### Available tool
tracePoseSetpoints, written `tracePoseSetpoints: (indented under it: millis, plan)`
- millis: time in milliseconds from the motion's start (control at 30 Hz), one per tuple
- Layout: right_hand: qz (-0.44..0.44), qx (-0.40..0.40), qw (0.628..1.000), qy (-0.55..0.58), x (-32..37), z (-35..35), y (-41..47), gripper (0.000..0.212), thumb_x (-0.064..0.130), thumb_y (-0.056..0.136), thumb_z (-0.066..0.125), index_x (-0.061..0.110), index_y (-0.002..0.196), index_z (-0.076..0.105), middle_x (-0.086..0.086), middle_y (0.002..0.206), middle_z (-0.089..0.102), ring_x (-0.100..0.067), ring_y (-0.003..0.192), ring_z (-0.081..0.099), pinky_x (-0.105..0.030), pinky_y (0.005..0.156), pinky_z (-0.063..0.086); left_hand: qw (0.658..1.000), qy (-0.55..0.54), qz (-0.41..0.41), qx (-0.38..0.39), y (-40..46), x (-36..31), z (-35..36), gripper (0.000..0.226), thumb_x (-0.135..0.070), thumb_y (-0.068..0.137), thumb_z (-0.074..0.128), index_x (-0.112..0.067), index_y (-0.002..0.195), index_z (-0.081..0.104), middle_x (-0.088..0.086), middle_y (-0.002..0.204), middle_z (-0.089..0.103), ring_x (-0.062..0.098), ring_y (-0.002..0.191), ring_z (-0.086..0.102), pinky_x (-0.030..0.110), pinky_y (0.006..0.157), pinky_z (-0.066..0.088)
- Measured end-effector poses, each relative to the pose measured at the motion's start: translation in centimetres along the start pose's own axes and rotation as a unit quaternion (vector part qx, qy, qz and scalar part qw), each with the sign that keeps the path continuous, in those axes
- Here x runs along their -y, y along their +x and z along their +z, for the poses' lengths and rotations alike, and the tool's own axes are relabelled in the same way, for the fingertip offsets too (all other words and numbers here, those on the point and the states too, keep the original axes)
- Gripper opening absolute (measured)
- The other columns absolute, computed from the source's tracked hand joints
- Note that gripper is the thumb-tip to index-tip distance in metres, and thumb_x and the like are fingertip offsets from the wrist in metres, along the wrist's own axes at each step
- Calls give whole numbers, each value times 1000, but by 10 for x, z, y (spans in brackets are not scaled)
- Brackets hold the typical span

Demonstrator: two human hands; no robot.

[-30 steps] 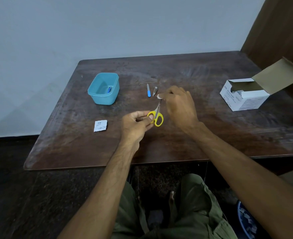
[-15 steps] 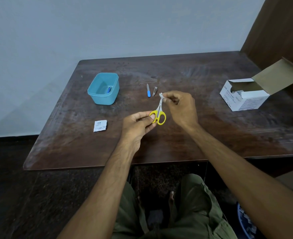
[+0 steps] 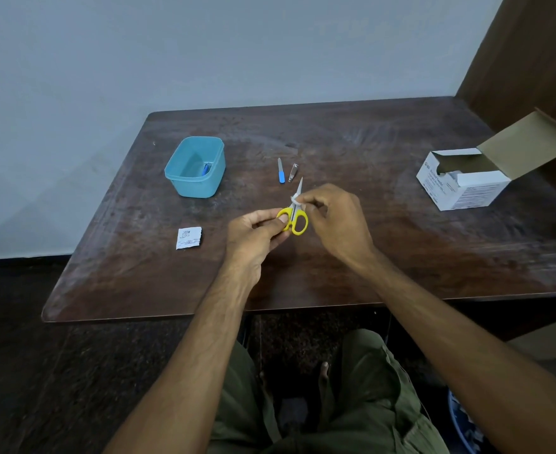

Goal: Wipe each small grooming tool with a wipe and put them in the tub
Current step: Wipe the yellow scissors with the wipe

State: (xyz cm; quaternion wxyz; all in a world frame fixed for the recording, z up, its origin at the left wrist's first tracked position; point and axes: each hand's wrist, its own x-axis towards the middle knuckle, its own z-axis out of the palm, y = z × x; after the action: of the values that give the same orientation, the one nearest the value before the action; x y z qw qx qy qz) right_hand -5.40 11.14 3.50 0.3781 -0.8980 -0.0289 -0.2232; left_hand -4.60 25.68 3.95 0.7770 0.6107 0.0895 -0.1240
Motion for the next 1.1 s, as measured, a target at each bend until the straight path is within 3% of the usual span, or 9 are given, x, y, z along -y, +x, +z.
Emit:
tracePoseSetpoints:
  millis: [167,267,433,533,600,767,900,1033,1100]
  plan:
    - [-44,7,994,-102,3,-3,3,23,8,84,61,18,99,76,-3,85,69,-24,80,60,-39,69,50,999,30,21,-6,-1,4,2,9,3,84,67,-4,91,68,5,77,71,7,68,68,20,68,59]
    - [-71,-15,983,-168,12,1,5,24,11,78,60,15,95,76,-10,84,67,-35,79,59,-40,66,45,996,65,55,-19,0,4,5,12,4,82,70,-8,85,69,3,72,71,8,66,67,19,65,57]
    - [-141,-5,967,-212,27,11,-8,21,4,66,79,13,85,77,-8,75,64,-32,67,59,-30,59,32,988,117,89,-50,1,4,3,19,2,76,75,-16,76,68,1,67,68,2,56,63,16,60,53]
    - [-149,-9,960,-239,23,11,-2,24,10,58,85,16,80,77,-6,71,63,-31,65,59,-29,58,32,988,109,105,-45,0,5,3,21,2,76,75,-17,76,68,3,68,66,11,66,61,28,73,56]
    - [-144,-14,958,-246,19,10,1,27,9,57,86,16,81,77,-7,71,62,-31,64,58,-29,58,32,988,106,111,-35,-1,3,3,21,2,77,75,-18,79,69,1,69,64,10,69,59,27,76,55]
    - [-191,-11,955,-226,23,13,-12,14,6,75,75,15,86,75,-5,76,60,-28,69,54,-30,59,33,991,82,105,-15,-4,3,-1,25,6,77,73,-18,84,70,0,72,65,13,74,62,30,80,57]
    - [-223,-4,943,-248,17,12,-11,23,4,68,75,18,86,75,-3,79,61,-27,73,55,-30,59,34,993,67,97,-10,-4,7,-2,25,7,78,72,-15,89,71,6,82,71,16,80,66,30,80,57]
    - [-243,-3,943,-226,14,12,-13,23,10,77,55,16,86,75,-4,81,62,-27,73,54,-31,57,37,996,31,81,-7,-4,6,-3,25,11,79,69,-9,93,70,2,78,69,5,68,65,18,68,55]
    - [-253,0,941,-223,14,11,-13,29,14,79,47,18,86,75,-3,82,62,-26,75,54,-30,58,37,997,22,76,1,-2,7,-4,25,12,79,68,-9,93,70,1,77,70,5,68,65,18,69,55]
